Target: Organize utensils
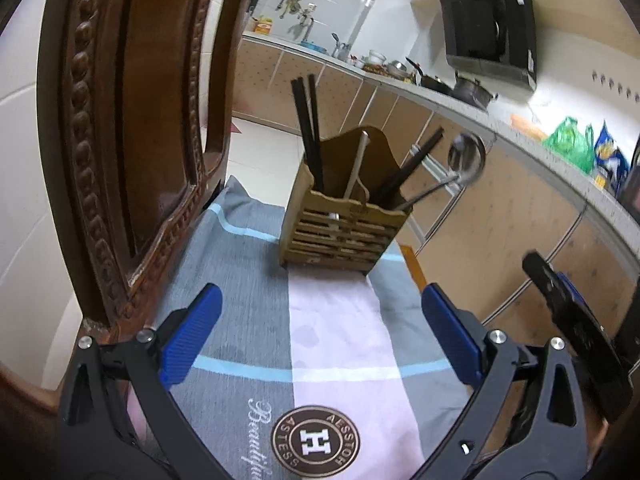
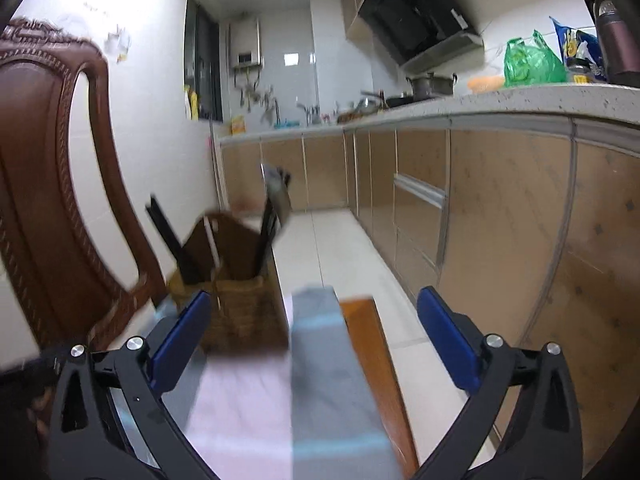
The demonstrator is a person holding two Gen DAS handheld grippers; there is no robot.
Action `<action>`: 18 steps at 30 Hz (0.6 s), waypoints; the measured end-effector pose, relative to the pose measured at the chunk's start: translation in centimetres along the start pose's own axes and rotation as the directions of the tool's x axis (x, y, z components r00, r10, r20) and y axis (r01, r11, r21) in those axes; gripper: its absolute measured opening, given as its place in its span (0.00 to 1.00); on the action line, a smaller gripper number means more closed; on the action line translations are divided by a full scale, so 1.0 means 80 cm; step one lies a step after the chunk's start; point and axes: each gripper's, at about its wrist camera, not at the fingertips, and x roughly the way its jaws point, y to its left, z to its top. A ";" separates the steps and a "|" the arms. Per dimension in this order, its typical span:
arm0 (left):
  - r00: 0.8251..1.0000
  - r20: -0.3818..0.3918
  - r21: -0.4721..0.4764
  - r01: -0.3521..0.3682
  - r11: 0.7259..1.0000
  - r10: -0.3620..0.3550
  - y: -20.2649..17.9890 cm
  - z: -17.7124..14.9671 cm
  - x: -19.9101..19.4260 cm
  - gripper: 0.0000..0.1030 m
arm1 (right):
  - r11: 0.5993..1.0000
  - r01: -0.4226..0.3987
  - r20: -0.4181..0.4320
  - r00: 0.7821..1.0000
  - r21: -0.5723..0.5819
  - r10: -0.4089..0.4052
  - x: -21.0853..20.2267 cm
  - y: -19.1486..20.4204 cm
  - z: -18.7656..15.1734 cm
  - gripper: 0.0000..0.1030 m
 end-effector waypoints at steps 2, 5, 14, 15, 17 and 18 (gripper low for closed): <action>1.000 -0.020 0.037 -0.021 0.999 0.022 -0.008 -0.006 -0.003 0.96 | 0.999 0.015 -0.091 0.996 0.035 -0.011 -0.005 -0.009 -0.012 0.97; 0.998 -0.048 0.080 -0.024 0.997 0.028 -0.019 -0.014 -0.008 0.96 | 0.997 -0.042 -0.187 0.981 0.058 0.052 -0.008 -0.013 -0.014 0.97; 0.993 -0.025 0.131 -0.108 0.985 0.113 -0.035 -0.027 -0.024 0.96 | 0.997 -0.069 -0.283 0.957 -0.029 0.058 -0.026 -0.001 -0.035 0.97; 0.990 -0.019 0.153 -0.132 0.979 0.137 -0.039 -0.029 -0.025 0.96 | 0.997 -0.069 -0.288 0.956 -0.031 0.057 -0.026 -0.001 -0.036 0.97; 0.987 -0.019 0.183 -0.156 0.971 0.163 -0.044 -0.031 -0.027 0.96 | 0.996 -0.075 -0.290 0.955 -0.041 0.060 -0.027 0.000 -0.037 0.97; 0.986 -0.022 0.191 -0.158 0.969 0.165 -0.045 -0.032 -0.028 0.96 | 0.996 -0.078 -0.285 0.956 -0.039 0.064 -0.030 0.000 -0.036 0.97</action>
